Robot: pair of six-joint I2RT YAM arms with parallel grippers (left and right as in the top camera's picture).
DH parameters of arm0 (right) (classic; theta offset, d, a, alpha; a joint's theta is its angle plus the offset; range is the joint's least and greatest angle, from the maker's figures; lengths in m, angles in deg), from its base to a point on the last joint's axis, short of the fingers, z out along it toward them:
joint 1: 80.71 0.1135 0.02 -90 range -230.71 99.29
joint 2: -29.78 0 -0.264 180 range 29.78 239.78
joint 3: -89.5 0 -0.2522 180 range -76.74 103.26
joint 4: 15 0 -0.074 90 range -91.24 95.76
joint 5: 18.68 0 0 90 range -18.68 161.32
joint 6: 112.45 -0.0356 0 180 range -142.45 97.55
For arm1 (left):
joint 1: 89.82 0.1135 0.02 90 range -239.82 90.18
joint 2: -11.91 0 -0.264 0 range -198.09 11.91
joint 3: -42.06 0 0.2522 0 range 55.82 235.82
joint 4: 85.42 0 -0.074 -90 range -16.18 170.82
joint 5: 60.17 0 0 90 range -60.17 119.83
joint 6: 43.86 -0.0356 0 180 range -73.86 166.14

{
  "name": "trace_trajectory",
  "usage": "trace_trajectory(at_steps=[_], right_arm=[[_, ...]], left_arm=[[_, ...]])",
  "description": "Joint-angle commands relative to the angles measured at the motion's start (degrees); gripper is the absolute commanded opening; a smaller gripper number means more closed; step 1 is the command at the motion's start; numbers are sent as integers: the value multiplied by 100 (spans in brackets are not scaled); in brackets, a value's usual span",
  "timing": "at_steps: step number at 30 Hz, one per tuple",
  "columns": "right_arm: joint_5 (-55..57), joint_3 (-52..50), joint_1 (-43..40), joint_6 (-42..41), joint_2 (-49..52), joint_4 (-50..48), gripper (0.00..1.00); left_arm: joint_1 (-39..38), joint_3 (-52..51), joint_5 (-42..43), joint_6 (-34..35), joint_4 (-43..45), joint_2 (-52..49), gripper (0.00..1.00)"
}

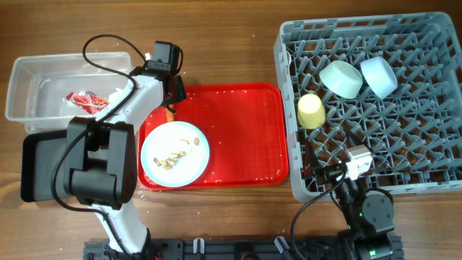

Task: Sort waste into correct bins and load items into the dishwasher rack
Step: 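Grasp the carrot on the red tray with the left gripper, then place the carrot onto the black tray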

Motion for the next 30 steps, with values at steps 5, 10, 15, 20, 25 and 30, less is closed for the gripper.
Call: trace_trajectory(at_steps=[5,10,15,20,25,30], right_arm=[[39,-15,-28,-66,-24,-31,100],[39,-15,-28,-63,-24,-31,100],[42,-15,-28,-63,-24,-31,100],[39,-15,-28,-66,-24,-31,100],[39,-15,-28,-66,-24,-31,100],[42,-15,-28,-66,-24,-31,100]], left_arm=[[7,352,-57,42,-367,1714,16],[9,352,-151,833,-1784,3042,4],[424,170,-1919,3521,-3941,3477,4],[1482,-1121,-1711,4485,-3569,3475,4],[2664,-2557,-820,4481,-1886,3473,6],[3303,-2693,-341,4188,-1515,3495,100]])
